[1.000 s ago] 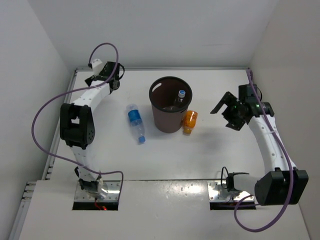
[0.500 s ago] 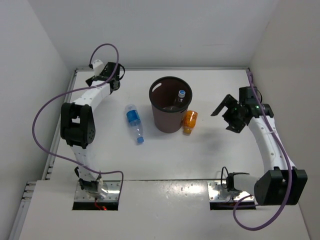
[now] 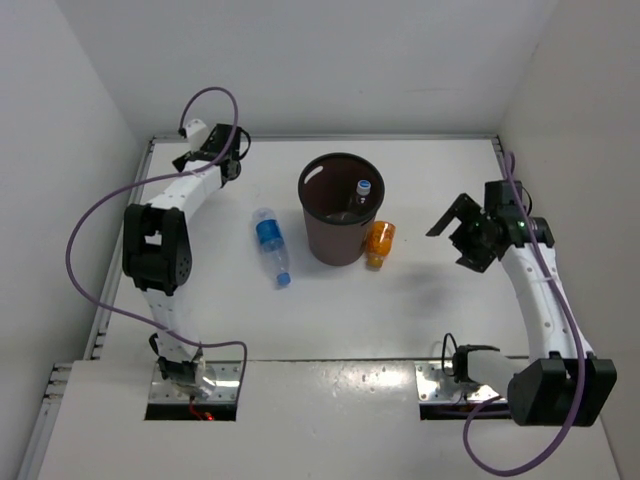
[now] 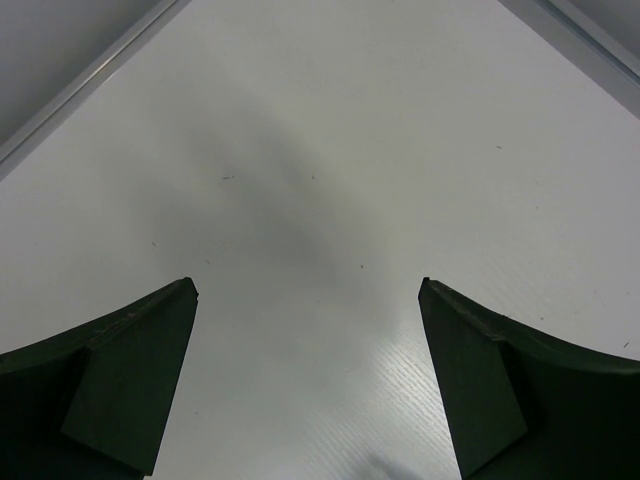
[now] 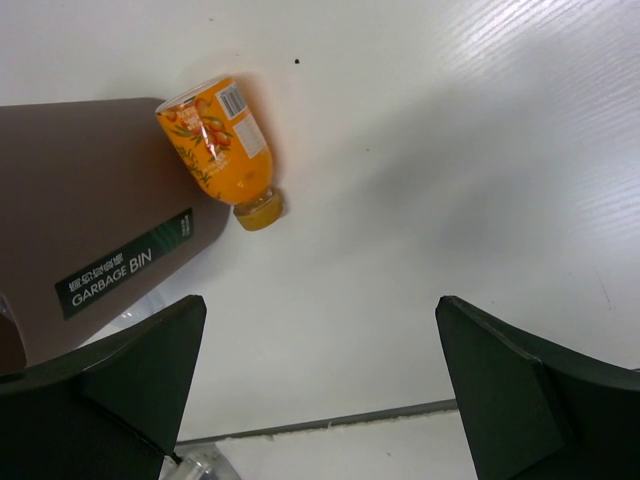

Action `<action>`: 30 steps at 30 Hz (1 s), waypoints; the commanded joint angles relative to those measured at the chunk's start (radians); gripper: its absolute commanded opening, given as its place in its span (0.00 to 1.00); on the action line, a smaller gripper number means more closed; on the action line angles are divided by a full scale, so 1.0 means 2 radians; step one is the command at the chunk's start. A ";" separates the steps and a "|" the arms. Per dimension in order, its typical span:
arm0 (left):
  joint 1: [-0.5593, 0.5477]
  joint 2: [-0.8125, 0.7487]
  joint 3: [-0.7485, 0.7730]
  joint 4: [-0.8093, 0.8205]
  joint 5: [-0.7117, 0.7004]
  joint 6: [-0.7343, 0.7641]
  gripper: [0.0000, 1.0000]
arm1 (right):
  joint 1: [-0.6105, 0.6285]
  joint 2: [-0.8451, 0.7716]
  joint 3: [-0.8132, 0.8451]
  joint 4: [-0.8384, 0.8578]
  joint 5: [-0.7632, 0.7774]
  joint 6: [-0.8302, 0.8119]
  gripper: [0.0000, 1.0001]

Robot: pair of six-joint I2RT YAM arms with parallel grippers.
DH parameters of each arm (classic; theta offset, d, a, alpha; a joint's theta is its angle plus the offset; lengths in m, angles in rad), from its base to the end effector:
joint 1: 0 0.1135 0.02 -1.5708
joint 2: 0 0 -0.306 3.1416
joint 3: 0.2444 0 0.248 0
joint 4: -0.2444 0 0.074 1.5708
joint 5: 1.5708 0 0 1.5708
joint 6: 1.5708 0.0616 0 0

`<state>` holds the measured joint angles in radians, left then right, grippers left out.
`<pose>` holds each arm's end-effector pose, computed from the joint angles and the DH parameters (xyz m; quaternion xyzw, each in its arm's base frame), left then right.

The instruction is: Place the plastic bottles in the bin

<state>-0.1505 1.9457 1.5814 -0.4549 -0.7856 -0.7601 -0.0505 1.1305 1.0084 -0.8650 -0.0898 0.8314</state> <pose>0.4599 -0.0257 0.2827 -0.3919 0.7776 0.1707 0.4611 0.2103 -0.0051 0.3076 0.3967 0.8707 0.1491 0.2494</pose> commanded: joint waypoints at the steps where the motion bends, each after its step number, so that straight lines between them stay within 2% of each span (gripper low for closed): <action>1: 0.005 0.002 0.015 0.006 0.000 -0.010 1.00 | -0.003 -0.017 -0.003 -0.009 0.003 0.005 1.00; 9: 0.005 -0.003 0.000 0.006 0.005 -0.015 1.00 | -0.008 -0.038 -0.013 -0.025 0.007 0.005 1.00; 16: 0.005 -0.007 -0.021 0.006 0.015 -0.053 1.00 | -0.012 -0.056 -0.008 -0.045 0.030 0.001 1.00; 30: 0.005 -0.003 -0.026 0.001 0.020 -0.058 1.00 | -0.017 -0.070 -0.017 -0.060 0.035 0.001 1.00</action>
<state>-0.1505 1.9507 1.5394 -0.4618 -0.7509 -0.8536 -0.0784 1.0042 0.9775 -0.9749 -0.0311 0.8310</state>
